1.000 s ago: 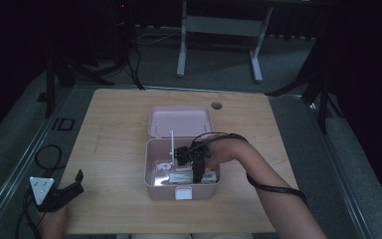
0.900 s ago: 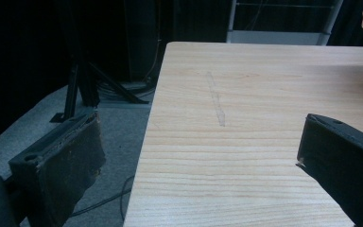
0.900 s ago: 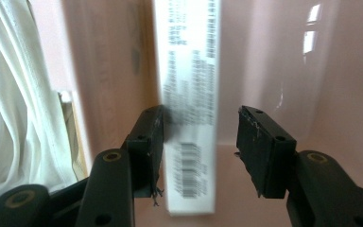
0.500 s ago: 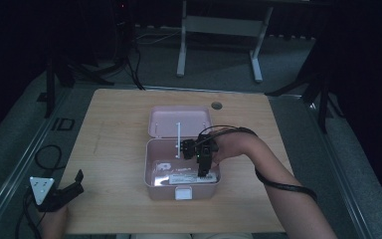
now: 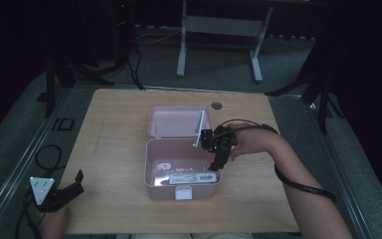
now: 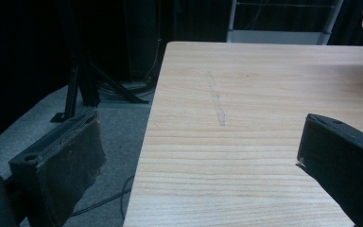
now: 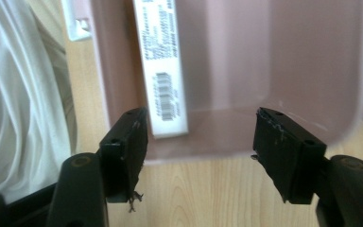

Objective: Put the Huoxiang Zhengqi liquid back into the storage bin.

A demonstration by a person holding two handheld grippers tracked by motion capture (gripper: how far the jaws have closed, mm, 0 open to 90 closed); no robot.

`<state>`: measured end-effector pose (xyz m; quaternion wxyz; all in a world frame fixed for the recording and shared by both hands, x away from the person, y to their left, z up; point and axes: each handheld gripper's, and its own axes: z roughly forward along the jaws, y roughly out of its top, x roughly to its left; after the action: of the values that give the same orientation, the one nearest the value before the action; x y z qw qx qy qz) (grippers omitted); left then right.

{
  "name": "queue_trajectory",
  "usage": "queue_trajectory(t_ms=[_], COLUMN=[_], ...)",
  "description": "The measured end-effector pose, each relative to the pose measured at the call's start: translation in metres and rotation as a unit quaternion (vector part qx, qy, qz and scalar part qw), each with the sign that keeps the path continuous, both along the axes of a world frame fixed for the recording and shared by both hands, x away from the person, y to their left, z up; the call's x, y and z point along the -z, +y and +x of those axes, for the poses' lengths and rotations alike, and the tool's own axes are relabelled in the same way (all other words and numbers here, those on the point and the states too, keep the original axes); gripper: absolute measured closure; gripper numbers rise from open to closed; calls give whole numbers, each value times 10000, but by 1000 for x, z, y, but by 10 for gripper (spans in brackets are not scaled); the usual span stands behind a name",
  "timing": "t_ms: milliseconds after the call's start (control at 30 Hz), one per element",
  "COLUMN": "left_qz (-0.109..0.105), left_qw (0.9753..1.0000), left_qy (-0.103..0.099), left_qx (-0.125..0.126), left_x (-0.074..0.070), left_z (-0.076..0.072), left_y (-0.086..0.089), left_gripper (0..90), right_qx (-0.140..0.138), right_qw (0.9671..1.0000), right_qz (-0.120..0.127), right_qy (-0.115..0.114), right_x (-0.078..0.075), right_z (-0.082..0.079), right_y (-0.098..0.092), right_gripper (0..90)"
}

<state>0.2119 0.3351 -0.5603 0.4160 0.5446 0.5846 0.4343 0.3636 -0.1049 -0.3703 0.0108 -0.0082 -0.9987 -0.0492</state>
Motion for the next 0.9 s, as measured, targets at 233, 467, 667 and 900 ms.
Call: queue_trajectory(t_ms=[233,467,667,900], left_qz=[14,21,13,-16], left_qw=[10000,10000,10000,10000], left_qy=[7,14,14,0], left_qx=[-3,1,-1,-16], left_x=[0,0,0,0], left_z=[0,0,0,0], left_y=[0,0,0,0], left_gripper=[16,16,16,16], right_qx=[267,612,815,1116], right_qw=[9994,9968,9931,9864], right_qz=[212,505,842,1167], right_qy=[-63,-41,-70,-317], right_x=[-3,8,30,61], right_z=[7,15,20,24], right_y=[-30,-66,-92,-119], right_gripper=[328,282,199,145])
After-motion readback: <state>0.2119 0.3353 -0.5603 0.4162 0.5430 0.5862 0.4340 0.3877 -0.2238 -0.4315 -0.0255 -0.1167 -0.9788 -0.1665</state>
